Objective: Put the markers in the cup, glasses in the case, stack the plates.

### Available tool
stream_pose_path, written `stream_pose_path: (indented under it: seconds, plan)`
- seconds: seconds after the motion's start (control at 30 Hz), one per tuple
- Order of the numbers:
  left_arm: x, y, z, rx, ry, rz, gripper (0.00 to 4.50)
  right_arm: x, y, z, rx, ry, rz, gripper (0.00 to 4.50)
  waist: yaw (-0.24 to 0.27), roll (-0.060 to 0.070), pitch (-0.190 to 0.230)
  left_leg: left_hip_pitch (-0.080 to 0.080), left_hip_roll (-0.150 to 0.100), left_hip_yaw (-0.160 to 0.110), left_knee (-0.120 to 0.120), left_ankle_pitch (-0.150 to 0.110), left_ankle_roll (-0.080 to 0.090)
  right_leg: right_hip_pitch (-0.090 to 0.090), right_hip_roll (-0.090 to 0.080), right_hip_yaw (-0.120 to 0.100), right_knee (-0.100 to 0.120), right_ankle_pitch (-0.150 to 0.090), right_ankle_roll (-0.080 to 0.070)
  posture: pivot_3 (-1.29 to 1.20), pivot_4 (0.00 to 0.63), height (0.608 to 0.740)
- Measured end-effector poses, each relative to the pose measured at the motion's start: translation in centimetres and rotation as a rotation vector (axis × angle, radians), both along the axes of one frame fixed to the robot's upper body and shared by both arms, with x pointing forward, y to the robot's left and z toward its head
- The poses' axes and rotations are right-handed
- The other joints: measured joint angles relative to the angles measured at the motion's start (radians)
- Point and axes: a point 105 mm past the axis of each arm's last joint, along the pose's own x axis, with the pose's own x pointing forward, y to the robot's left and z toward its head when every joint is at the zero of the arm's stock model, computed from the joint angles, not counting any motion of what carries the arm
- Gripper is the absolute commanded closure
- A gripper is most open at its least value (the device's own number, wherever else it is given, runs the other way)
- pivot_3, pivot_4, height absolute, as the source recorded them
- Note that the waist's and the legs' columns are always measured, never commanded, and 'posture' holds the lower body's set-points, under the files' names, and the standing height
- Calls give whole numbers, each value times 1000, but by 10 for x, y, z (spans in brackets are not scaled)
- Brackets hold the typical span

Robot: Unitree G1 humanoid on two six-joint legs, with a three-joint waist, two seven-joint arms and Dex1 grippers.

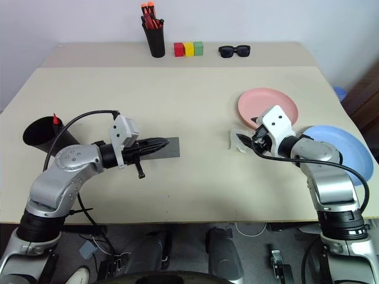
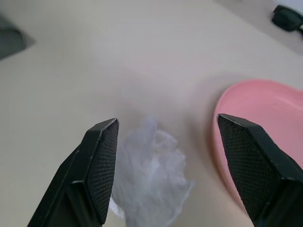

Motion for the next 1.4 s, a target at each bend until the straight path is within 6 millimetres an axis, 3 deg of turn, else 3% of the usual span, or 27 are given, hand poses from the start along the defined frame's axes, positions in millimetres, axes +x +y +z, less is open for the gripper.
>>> stream_pose_path:
  seconds: [0.17, 0.27, 0.4, 0.73, 0.93, 1.03, 1.2, 1.4]
  plan:
    - [0, 0, 0, 0, 0, 0, 4500, 13, -19, 4, -37, -39, -122, 1152, 0, 0, 0, 0, 0, 0, 0, 0, 0, 0, 0, 0, 0, 0, 0, 0, 150, 740]
    - [0, 0, 0, 0, 1, 1, 4500, 24, -43, -7, -93, -23, -243, 1152, 1, 0, 0, 0, 0, 0, 0, 0, 0, 0, 0, 0, 0, 0, 0, 0, 150, 740]
    - [0, 0, 0, -1, 1, 3, 4500, 29, -56, -21, -146, 1, -305, 1152, 0, 0, 0, 0, 0, 0, -1, 0, 0, 0, 0, 0, 0, 0, 0, 0, 150, 740]
    - [1, 0, 0, -3, 1, 9, 4500, 32, -47, -40, -251, 21, -247, 1152, -2, 0, 0, 0, 0, 1, 0, 0, 0, 0, 0, 0, 0, 0, 0, 0, 150, 740]
    - [0, -1, 1, -18, 7, 2, 4500, 45, -46, -46, -300, 17, -242, 1152, -2, 0, 0, 0, 0, 0, -1, 0, 0, 0, 0, 0, 0, 0, 0, 0, 150, 740]
    - [0, -1, 1, -23, 10, 5, 4500, 48, -50, -48, -308, 14, -258, 2005, -1, 0, 0, 0, 0, 0, -1, 0, 0, 0, 0, 0, 0, 0, 0, 0, 150, 740]
    - [-1, -2, 2, -25, 3, 3, 4500, 49, -50, -51, -317, 12, -258, 4449, -1, 0, 0, 0, 0, 0, -1, 0, 0, 0, 0, 0, 0, 0, 0, 0, 150, 740]
    - [-2, -2, 3, -31, 3, 3, 4500, 51, -50, -46, -318, -13, -273, 4449, -2, 0, 0, 0, 0, 0, 0, 0, 0, 0, 0, 0, 0, 0, 0, 0, 150, 740]
